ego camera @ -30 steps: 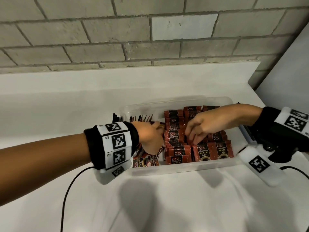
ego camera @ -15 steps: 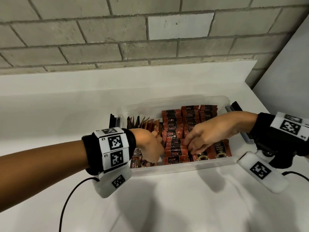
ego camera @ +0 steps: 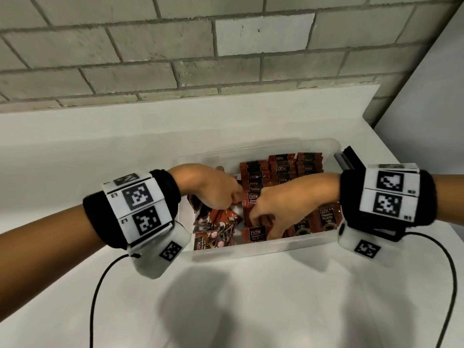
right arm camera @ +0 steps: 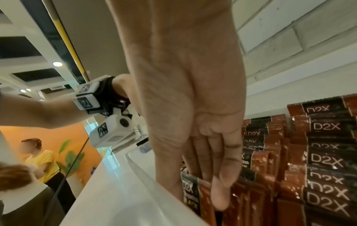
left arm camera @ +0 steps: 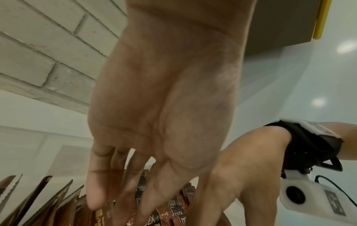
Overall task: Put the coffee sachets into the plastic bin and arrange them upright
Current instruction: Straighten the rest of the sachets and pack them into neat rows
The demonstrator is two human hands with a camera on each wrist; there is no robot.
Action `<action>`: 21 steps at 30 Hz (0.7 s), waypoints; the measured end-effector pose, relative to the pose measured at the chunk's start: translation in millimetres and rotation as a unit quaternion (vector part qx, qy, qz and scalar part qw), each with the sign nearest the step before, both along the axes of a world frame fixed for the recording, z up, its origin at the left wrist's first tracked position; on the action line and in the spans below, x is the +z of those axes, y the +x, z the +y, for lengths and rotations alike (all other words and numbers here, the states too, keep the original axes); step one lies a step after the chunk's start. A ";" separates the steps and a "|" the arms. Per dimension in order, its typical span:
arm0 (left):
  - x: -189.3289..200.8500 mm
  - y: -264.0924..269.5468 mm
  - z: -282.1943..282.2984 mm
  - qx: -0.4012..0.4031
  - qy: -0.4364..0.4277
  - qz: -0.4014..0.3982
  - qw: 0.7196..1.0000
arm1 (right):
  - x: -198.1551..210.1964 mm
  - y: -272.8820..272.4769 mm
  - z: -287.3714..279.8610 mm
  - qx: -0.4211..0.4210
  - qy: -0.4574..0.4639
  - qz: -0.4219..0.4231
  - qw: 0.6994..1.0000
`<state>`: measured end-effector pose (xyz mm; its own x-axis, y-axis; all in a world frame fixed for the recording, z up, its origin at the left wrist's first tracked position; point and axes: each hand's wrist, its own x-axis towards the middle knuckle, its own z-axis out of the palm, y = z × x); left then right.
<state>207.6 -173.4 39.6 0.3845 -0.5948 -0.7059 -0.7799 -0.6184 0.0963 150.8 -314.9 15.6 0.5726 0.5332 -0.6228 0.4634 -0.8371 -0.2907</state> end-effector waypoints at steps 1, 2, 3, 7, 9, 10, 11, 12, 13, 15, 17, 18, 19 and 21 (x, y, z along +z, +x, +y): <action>-0.7 0.1 0.3 0.000 -0.006 0.003 1.000 | -2.0 1.8 0.0 0.002 -0.001 0.008 1.000; -1.6 0.2 0.3 -0.001 -0.011 0.007 1.000 | -3.8 3.1 -0.6 0.003 0.004 0.018 1.000; -2.8 0.4 0.1 -0.002 -0.015 0.012 1.000 | -4.9 3.6 -1.4 0.003 0.014 0.024 1.000; -6.4 2.9 -2.6 0.012 -0.069 0.036 0.997 | 9.8 4.4 -16.3 -0.019 0.070 -0.005 0.997; -7.4 3.3 -5.7 0.017 -0.116 0.053 0.992 | 28.9 4.5 -36.8 -0.050 0.100 -0.014 0.994; -7.9 2.6 -8.1 0.020 -0.136 0.064 0.988 | 38.4 3.6 -49.5 -0.060 0.108 -0.011 0.992; -8.5 1.2 -10.5 0.025 -0.151 0.073 0.985 | 46.6 1.7 -62.3 -0.066 0.108 -0.009 0.992; -9.2 -0.8 -14.0 0.030 -0.161 0.081 0.983 | 52.0 -1.0 -75.2 -0.073 0.100 -0.008 0.992; -10.7 -2.9 -18.2 0.031 -0.165 0.083 0.982 | 54.0 -3.8 -86.9 -0.080 0.084 -0.009 0.993; -14.4 -7.9 -28.3 0.018 -0.157 0.073 0.985 | 48.2 -9.4 -104.0 -0.090 0.036 -0.011 0.995; -18.6 -12.6 -38.1 -0.007 -0.134 0.050 0.990 | 33.9 -13.4 -112.5 -0.090 -0.013 -0.003 0.996; -20.4 -14.8 -42.2 -0.016 -0.123 0.041 0.991 | 26.5 -15.1 -114.7 -0.088 -0.035 0.002 0.996; -21.7 -16.8 -45.6 -0.020 -0.116 0.036 0.992 | 20.0 -16.6 -115.9 -0.086 -0.054 0.008 0.995; -24.8 -19.7 -49.9 -0.021 -0.111 0.030 0.993 | 8.8 -18.2 -117.3 -0.079 -0.083 0.011 0.993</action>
